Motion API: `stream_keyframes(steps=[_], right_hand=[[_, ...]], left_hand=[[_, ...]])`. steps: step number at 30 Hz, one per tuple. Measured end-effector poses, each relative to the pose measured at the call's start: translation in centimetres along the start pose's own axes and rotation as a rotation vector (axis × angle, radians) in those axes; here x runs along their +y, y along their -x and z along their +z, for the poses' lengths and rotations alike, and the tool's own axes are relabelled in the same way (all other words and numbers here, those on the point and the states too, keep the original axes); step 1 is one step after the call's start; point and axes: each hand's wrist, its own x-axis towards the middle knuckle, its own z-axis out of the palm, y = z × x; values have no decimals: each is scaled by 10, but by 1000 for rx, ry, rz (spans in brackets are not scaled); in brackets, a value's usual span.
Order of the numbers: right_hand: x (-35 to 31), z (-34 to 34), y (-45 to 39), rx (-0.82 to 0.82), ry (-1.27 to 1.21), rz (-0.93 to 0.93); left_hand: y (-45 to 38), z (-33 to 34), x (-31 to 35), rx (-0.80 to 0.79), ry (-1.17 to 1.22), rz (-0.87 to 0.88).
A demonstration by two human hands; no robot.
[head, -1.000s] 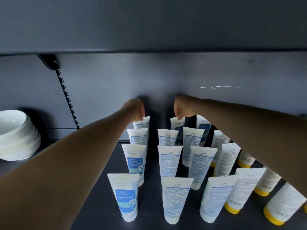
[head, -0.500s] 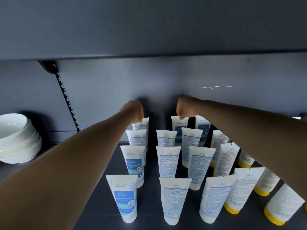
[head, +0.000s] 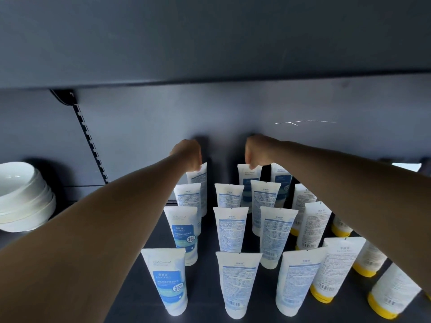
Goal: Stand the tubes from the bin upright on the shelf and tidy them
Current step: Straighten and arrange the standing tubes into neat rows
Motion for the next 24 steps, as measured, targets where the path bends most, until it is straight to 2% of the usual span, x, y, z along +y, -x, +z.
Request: stream_keyframes(steps=[5, 7, 11, 16, 24], right_hand=[[2, 0, -2, -9, 19, -2], [2, 2, -4, -3, 16, 3], [2, 1, -5, -16, 44, -3], [0, -2, -3, -20, 31, 24], [-3, -6, -9, -58, 5, 28]], left_hand=[[1, -4, 6, -30, 27, -9], [0, -5, 7, -98, 148, -35], [2, -12, 7, -139, 224, 43], [2, -13, 2, -193, 106, 178], [-3, -11, -2, -139, -96, 303]])
